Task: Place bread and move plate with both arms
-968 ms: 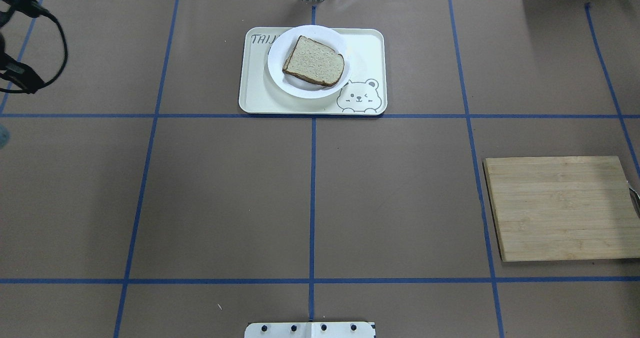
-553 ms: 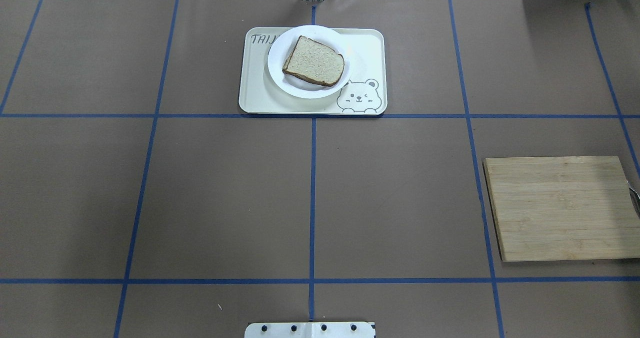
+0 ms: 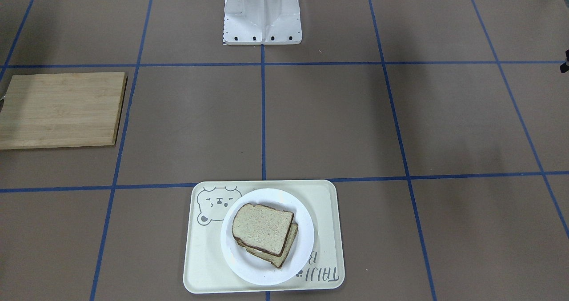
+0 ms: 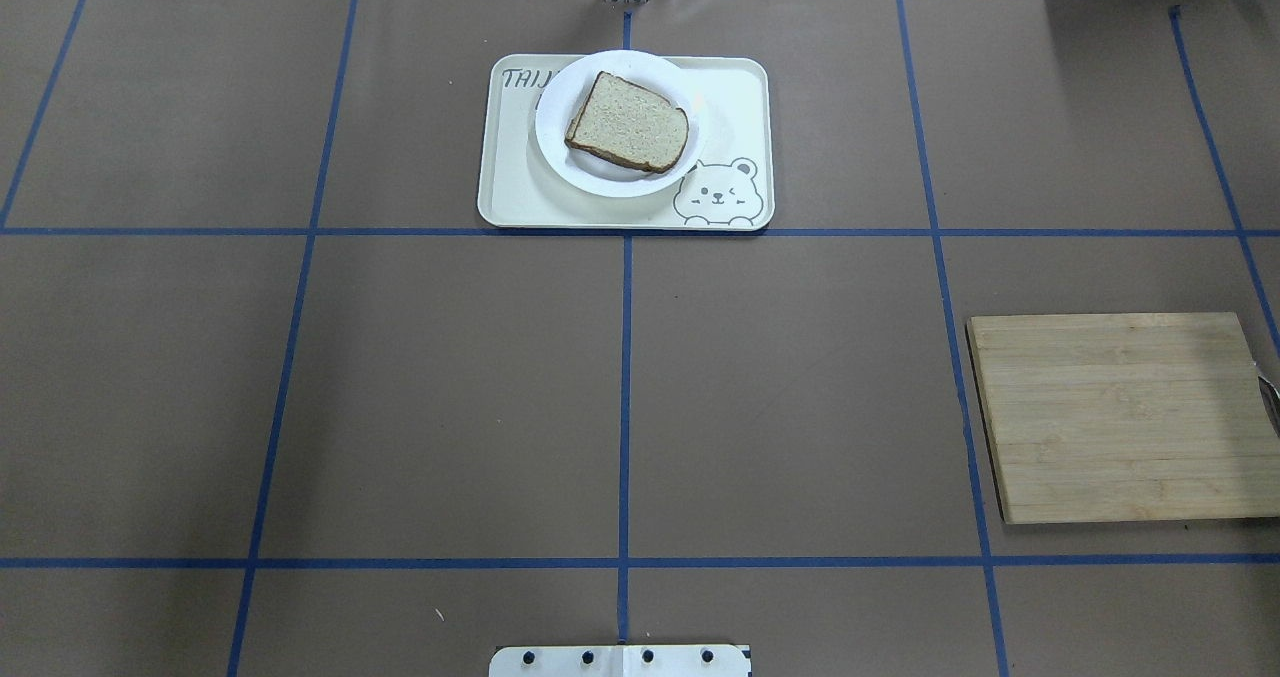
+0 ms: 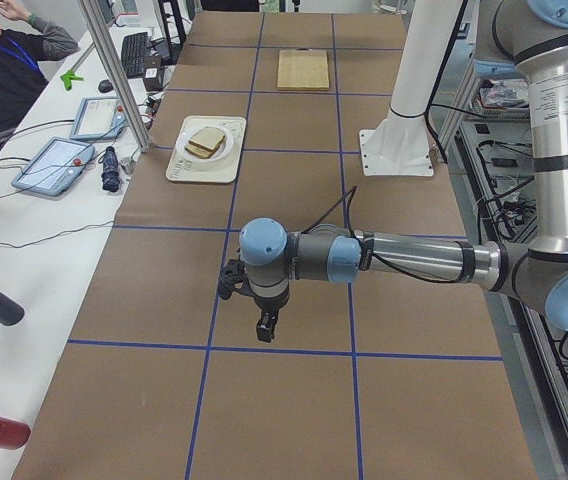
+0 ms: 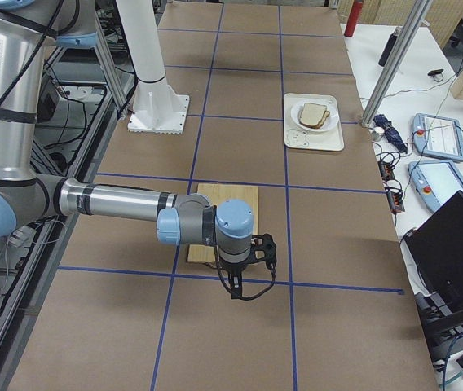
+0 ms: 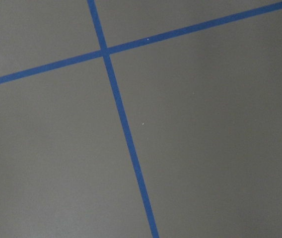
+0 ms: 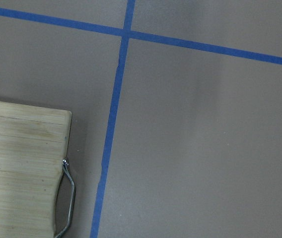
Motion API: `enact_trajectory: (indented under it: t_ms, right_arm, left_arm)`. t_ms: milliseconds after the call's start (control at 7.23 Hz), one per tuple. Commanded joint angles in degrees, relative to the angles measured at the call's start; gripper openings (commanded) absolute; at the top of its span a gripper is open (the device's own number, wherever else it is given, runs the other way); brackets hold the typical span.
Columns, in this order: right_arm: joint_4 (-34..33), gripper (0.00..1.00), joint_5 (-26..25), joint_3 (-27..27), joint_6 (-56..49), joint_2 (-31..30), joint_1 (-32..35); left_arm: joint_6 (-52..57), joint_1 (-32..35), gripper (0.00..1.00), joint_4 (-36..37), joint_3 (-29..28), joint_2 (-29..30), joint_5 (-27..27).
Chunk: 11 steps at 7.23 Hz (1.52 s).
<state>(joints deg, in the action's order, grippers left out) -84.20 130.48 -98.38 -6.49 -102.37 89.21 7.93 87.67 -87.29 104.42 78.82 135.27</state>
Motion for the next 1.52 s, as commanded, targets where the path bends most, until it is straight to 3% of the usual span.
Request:
enact_trajectory:
  t_ms: [0,1383]
  right_arm:
    - [0.0,1.0,-0.3,0.0,0.0,0.1,0.0]
    - [0.0,1.0,-0.3,0.0,1.1,0.2,0.0]
  left_arm:
    - [0.0,3.0,0.99,-0.2,-1.1,-2.9,-0.1]
    - [0.1,3.1,0.99,-2.7,0.1,-2.9,-0.2]
